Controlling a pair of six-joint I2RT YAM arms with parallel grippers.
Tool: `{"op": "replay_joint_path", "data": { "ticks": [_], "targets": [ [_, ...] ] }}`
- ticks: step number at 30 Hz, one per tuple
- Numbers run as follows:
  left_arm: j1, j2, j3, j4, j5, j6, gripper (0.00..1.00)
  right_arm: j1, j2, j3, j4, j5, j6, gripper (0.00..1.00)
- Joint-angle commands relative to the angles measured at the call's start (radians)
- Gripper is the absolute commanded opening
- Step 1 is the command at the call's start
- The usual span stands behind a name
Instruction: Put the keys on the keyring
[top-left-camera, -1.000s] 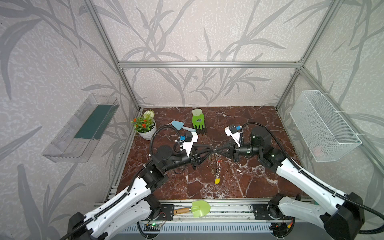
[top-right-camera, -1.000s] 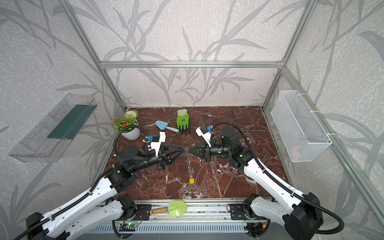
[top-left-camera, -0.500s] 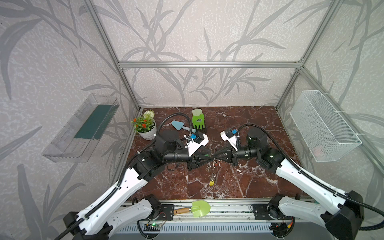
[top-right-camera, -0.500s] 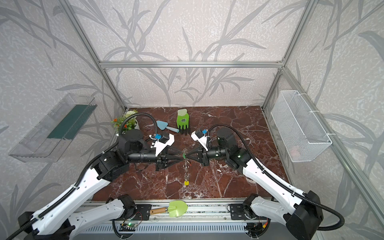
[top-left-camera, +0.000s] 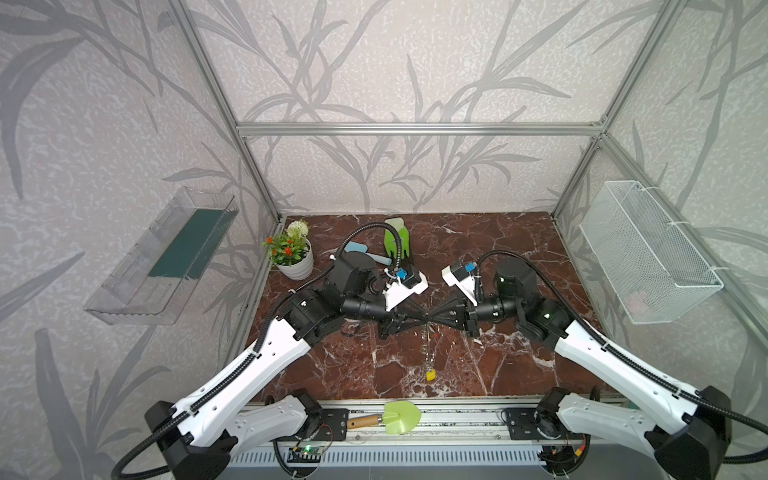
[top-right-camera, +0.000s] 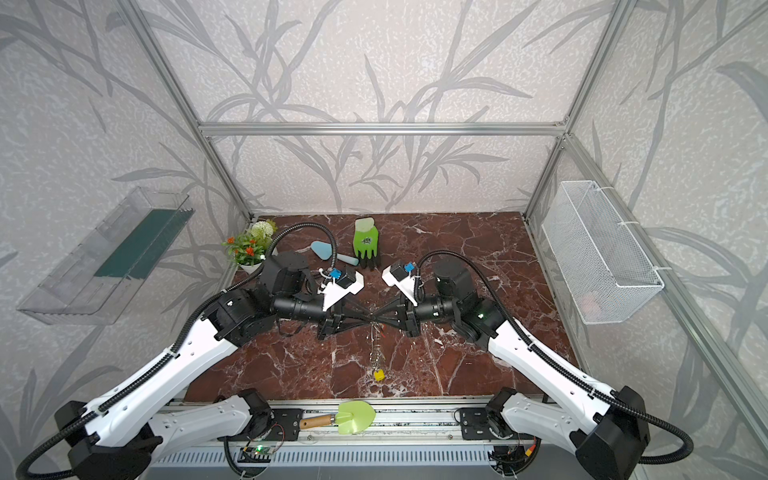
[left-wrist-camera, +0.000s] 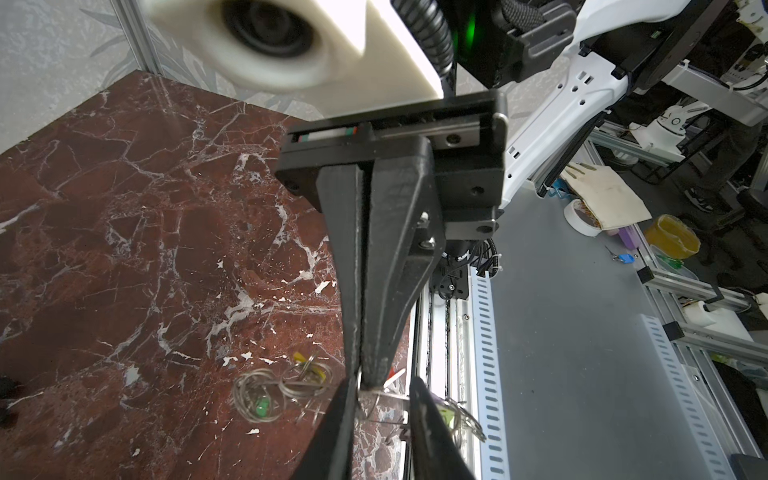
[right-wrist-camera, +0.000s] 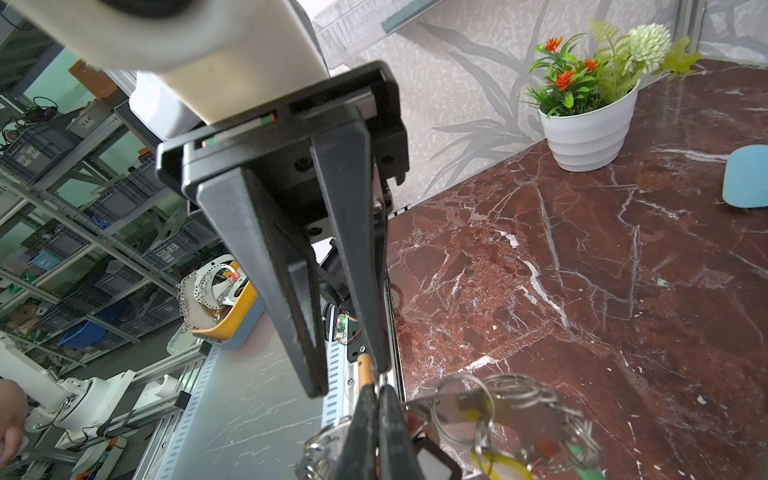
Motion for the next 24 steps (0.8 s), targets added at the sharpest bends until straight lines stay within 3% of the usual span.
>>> {"op": "replay_joint_path", "data": {
  "ticks": [1,19,22,24],
  "targets": [
    [0.001,0.008,0.032,-0.027,0.034,0.036,0.23,0.004,-0.019,0.041,0.04,-0.024,-0.011,0.0],
    [0.003,0.046,0.036,-0.067,0.084,0.063,0.03,0.004,-0.02,0.037,0.049,-0.009,-0.008,0.0],
    [0.003,0.051,0.035,-0.068,0.088,0.058,0.04,0.005,-0.023,0.036,0.049,-0.003,-0.007,0.0],
    [0.003,0.054,0.036,-0.078,0.093,0.061,0.12,0.005,-0.023,0.034,0.05,0.001,-0.007,0.0]
  ]
}}
